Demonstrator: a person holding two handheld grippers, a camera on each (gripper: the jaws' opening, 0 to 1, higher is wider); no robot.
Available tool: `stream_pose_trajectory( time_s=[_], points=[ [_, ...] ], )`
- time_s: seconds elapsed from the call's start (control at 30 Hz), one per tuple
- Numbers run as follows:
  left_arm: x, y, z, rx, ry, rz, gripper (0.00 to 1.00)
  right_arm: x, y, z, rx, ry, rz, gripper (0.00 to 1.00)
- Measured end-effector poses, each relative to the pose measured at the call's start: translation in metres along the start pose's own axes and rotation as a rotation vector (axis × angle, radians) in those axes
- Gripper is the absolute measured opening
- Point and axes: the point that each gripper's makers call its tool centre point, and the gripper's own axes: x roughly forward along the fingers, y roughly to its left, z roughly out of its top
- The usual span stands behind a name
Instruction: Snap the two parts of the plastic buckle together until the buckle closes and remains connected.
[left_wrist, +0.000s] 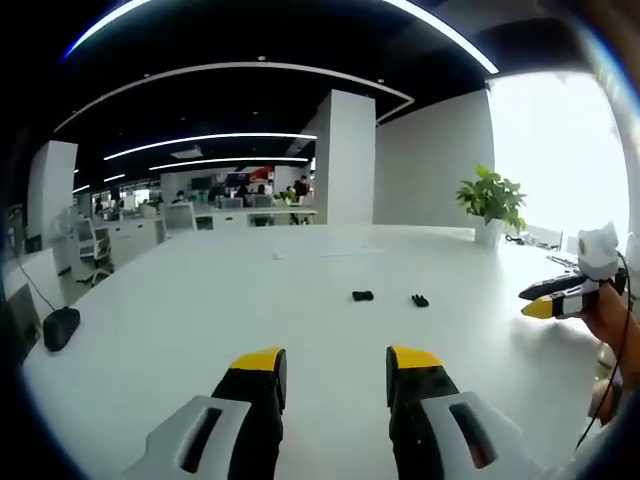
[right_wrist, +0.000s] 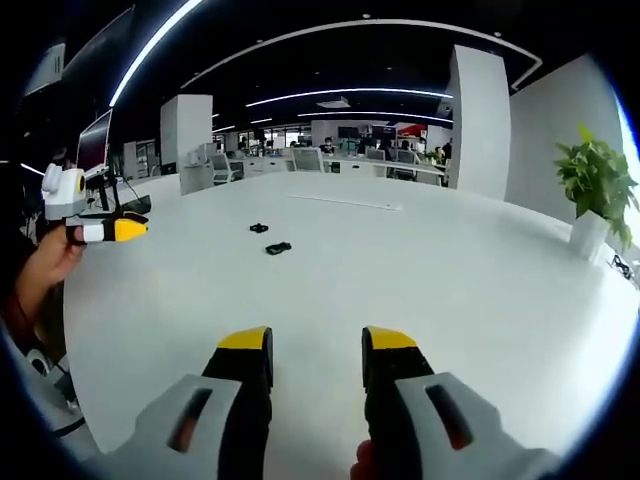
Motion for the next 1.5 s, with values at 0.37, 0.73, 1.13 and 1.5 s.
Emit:
stream_pose_trajectory(
  time_s=[0.37, 0.73, 1.13, 1.5],
  points=[
    [0.006, 0.002, 0.002, -0.009, -0.005, -0.009, 0.40, 0.003, -0.002, 0.002, -0.002, 0.004, -0.002, 0.36],
    [0.024, 0.004, 0.000, -0.012, 0.009, -0.037, 0.40, 0.014, -0.006, -0.002, -0.004, 0.030, 0.004, 0.36],
    [0.029, -0.006, 0.009, 0.002, -0.005, -0.057, 0.40, 0.012, -0.004, -0.001, 0.007, 0.010, 0.003, 0.36],
    [0.023, -0.014, 0.007, 0.013, -0.005, -0.059, 0.41, 0.006, 0.002, 0.003, -0.042, -0.010, 0.001, 0.36]
  ],
)
